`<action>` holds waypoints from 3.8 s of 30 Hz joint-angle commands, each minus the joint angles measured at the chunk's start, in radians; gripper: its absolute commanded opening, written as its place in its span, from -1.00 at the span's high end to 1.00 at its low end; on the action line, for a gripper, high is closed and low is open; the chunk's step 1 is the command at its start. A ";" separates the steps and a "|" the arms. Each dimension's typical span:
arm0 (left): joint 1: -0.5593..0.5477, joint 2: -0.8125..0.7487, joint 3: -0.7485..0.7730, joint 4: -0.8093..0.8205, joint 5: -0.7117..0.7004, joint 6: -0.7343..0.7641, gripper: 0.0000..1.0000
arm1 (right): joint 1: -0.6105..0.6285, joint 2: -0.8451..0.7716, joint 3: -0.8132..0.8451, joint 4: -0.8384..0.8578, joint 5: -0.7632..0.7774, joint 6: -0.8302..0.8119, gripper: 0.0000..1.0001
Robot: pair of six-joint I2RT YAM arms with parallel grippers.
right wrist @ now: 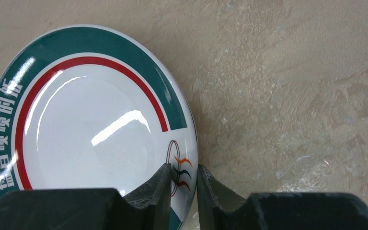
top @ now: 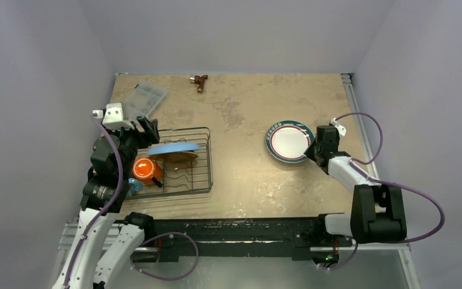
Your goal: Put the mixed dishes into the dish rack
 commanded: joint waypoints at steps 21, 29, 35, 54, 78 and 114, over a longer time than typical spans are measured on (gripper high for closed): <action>0.009 0.008 0.039 0.010 0.023 -0.015 -0.43 | 0.088 -0.297 -0.003 -0.008 -0.115 0.137 1.00; 0.008 0.030 0.046 0.003 0.035 -0.015 -0.42 | 0.082 -0.561 -0.219 0.288 -0.197 0.384 1.00; 0.007 0.044 0.053 0.000 0.058 -0.015 -0.43 | 0.059 -0.661 -0.261 0.273 -0.182 0.471 1.00; 0.015 0.434 0.213 -0.020 0.744 -0.054 -0.50 | 0.010 -0.416 -0.174 0.520 -0.514 0.648 1.00; 0.015 0.772 0.259 0.094 1.204 -0.297 -0.38 | 0.251 -0.330 -0.002 0.624 -0.605 0.748 1.00; -0.024 0.228 0.146 -0.057 0.295 -0.027 -0.34 | 0.730 -0.222 0.584 -0.257 0.061 -0.358 1.00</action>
